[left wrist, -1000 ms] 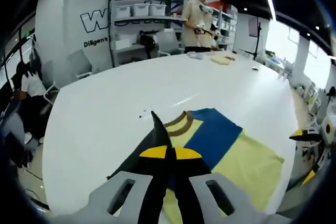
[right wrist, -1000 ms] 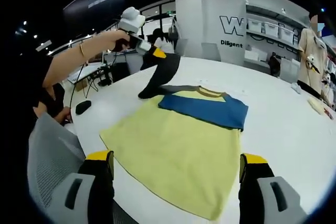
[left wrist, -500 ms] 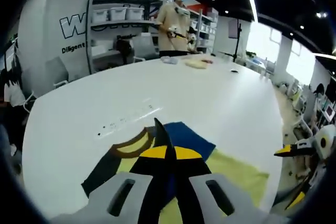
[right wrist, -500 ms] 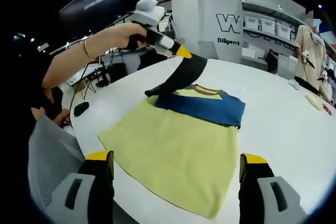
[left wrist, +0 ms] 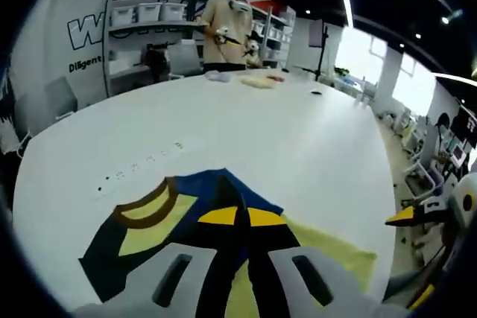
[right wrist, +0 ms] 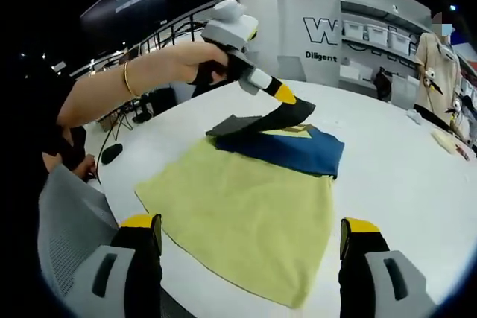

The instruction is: Fold the garment on the visible template until the final outline fits inside the template.

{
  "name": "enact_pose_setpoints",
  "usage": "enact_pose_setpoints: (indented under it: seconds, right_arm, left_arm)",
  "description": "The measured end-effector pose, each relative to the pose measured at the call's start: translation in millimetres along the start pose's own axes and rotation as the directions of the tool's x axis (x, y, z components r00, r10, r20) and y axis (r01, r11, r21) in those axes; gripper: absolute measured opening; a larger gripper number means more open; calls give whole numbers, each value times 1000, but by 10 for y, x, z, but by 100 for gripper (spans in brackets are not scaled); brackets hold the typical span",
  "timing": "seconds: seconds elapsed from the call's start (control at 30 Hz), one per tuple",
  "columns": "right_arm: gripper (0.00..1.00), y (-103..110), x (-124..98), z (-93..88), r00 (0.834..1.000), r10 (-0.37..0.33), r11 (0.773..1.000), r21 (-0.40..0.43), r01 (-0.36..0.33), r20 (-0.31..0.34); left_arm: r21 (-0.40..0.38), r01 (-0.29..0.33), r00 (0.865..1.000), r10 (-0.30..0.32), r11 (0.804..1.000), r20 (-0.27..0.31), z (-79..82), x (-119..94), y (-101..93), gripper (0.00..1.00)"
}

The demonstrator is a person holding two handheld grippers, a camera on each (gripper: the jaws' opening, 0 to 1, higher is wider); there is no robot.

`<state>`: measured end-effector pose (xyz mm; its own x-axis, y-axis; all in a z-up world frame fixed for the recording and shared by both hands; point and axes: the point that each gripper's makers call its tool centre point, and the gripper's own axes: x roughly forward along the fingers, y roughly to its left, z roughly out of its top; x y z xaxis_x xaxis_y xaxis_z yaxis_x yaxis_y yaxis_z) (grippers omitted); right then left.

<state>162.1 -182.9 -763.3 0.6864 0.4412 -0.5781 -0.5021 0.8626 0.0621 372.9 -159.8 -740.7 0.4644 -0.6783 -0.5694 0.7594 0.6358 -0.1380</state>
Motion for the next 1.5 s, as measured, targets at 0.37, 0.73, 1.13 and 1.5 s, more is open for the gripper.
enact_pose_setpoints:
  seconds: [0.37, 0.73, 1.13, 1.5]
  right_arm:
    - [99, -62, -6, -33, 1000, -3, 1000, 14, 3, -2]
    - [99, -126, -2, -95, 1000, -19, 999, 32, 19, -12]
    - [99, -187, -4, -94, 999, -31, 998, 56, 32, -5]
    - [97, -165, -7, -30, 999, -38, 998, 54, 37, 16]
  left_arm:
    - [-13, 24, 998, -25, 1000, -65, -322, 429, -124, 0]
    - [-46, 45, 990, -51, 998, -128, -647, 710, -249, 0]
    - [-91, 79, 985, -92, 993, -145, -855, 821, -332, 7]
    - [-56, 77, 989, -84, 995, -121, -751, 746, -259, 31]
